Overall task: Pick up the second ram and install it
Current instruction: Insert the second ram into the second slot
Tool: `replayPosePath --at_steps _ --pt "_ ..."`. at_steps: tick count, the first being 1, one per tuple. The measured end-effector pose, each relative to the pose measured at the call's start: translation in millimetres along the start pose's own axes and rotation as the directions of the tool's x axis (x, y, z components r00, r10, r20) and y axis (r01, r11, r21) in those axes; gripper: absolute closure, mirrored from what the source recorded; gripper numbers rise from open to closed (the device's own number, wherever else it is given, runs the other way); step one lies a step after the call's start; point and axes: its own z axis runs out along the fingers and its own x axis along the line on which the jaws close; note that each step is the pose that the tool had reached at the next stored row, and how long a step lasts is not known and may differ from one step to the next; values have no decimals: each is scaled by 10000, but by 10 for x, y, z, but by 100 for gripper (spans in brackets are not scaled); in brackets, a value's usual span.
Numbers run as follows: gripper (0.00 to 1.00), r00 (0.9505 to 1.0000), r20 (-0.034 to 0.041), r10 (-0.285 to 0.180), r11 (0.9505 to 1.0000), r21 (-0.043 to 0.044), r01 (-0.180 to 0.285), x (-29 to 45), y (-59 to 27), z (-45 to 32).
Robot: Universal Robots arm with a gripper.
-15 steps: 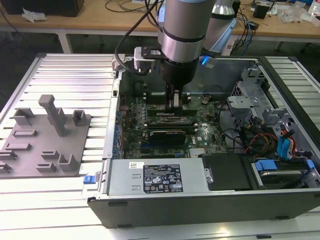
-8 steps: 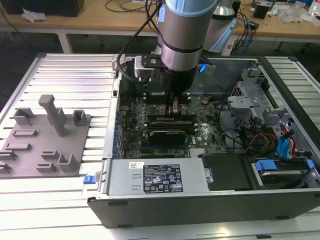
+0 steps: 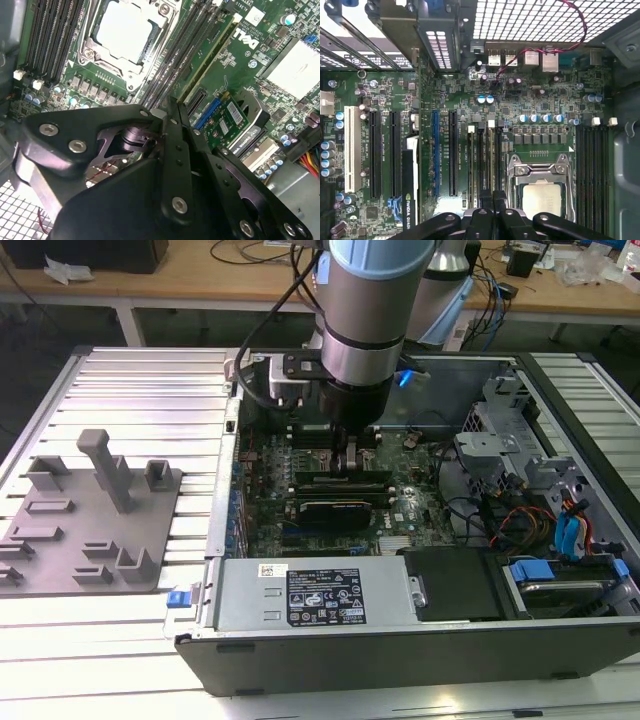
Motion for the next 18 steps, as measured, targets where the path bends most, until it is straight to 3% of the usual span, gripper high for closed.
replayPosePath --at_steps 13,18 --pt "91 10000 3 -4 10000 3 4 -7 -1 40" --pt "91 10000 2 -2 10000 5 2 -16 -2 114"
